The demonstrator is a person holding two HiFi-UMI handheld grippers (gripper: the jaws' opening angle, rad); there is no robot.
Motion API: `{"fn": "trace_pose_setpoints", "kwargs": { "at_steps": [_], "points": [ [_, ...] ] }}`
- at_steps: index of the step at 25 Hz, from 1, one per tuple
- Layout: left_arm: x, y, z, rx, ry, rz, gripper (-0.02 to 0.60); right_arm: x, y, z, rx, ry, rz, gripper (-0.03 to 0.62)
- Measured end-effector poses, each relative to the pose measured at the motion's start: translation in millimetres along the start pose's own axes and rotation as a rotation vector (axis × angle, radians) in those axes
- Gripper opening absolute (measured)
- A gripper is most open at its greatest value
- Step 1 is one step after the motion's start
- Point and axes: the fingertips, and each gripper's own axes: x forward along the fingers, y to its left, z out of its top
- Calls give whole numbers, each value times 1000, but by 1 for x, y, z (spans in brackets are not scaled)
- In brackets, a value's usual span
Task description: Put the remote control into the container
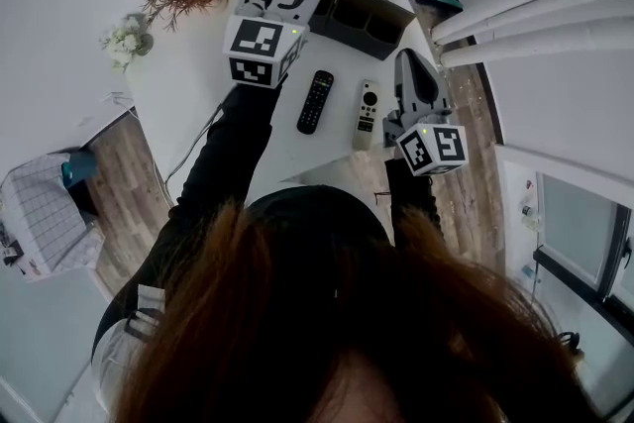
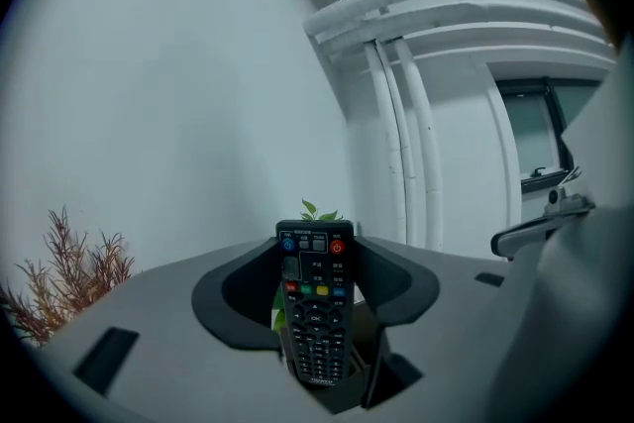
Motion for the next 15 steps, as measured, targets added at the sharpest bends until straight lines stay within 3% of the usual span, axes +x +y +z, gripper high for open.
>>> {"fn": "trace_pose_setpoints", "kwargs": {
  "at_steps": [15],
  "points": [
    [30, 5, -32, -45, 16, 40, 233, -10, -25, -7, 4, 37, -51, 21]
  ]
}}
